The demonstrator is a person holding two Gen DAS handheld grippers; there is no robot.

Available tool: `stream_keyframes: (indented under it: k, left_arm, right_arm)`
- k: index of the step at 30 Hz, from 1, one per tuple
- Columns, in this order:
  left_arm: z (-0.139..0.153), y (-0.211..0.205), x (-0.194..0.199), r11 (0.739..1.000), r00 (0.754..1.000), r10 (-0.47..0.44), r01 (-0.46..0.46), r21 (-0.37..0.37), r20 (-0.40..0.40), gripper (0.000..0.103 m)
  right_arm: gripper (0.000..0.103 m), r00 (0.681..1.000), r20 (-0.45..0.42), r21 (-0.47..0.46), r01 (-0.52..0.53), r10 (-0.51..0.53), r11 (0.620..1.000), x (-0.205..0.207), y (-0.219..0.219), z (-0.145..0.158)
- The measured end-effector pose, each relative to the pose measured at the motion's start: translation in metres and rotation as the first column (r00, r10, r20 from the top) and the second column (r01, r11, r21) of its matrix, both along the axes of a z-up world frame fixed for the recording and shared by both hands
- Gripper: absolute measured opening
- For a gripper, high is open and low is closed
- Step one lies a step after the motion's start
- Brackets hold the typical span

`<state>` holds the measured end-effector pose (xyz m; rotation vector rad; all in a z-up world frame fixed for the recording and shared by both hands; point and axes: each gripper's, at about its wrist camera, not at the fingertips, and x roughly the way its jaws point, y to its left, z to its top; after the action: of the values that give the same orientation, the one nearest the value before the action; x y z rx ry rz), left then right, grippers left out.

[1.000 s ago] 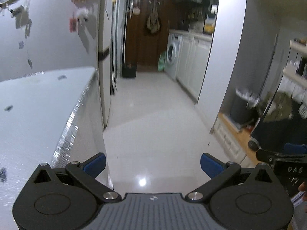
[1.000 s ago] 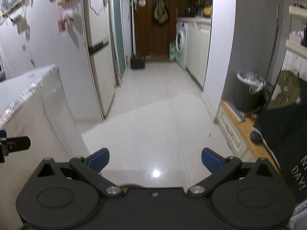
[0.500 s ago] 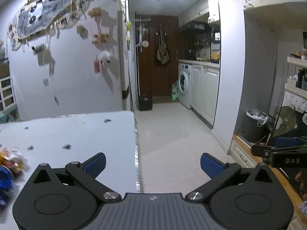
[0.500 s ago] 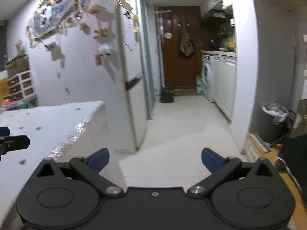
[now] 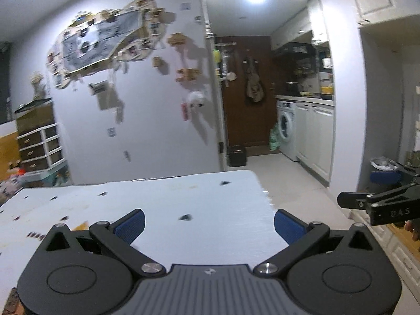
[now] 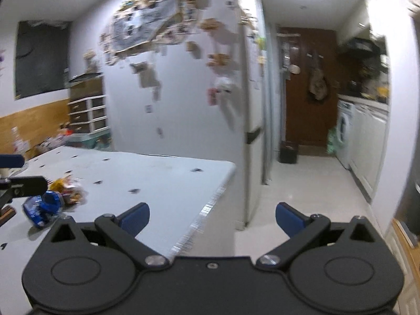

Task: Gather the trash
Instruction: 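Move both grippers back from the bin toward the counter, then grasp the blue crushed can with the left gripper while the right grasps the red wrapper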

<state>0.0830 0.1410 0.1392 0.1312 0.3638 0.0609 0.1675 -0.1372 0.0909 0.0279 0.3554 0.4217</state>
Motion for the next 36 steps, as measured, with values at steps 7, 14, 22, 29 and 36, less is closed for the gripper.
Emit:
stream_keyframes:
  k: [7,14,22,29,36]
  left_arm:
    - [-0.001,0.081,-0.005,0.993,0.993,0.119,-0.119,-0.015,-0.023,0.103]
    - [-0.016,0.164,-0.003,0.966,0.979,0.199,-0.205,-0.156,-0.054,0.103]
    - [-0.049,0.23,0.009,0.886,0.974,0.196,-0.226,-0.406,-0.114,0.103]
    - [-0.065,0.249,0.021,0.839,0.974,0.176,-0.226,-0.496,-0.145,0.103]
    - [-0.081,0.269,0.038,0.777,0.971,0.135,-0.226,-0.587,-0.196,0.103]
  right_arm:
    - [0.103,0.99,0.008,-0.028,-0.142,0.142,0.99,0.005,0.08,0.022]
    - [0.103,0.961,-0.028,0.052,-0.273,0.275,0.961,0.021,0.152,0.028]
    - [0.103,0.942,-0.11,0.158,-0.299,0.317,0.941,0.06,0.223,0.003]
    - [0.096,0.913,-0.206,0.372,-0.259,0.351,0.891,0.103,0.259,-0.036]
    - [0.043,0.838,-0.3,0.524,-0.255,0.456,0.813,0.127,0.28,-0.08]
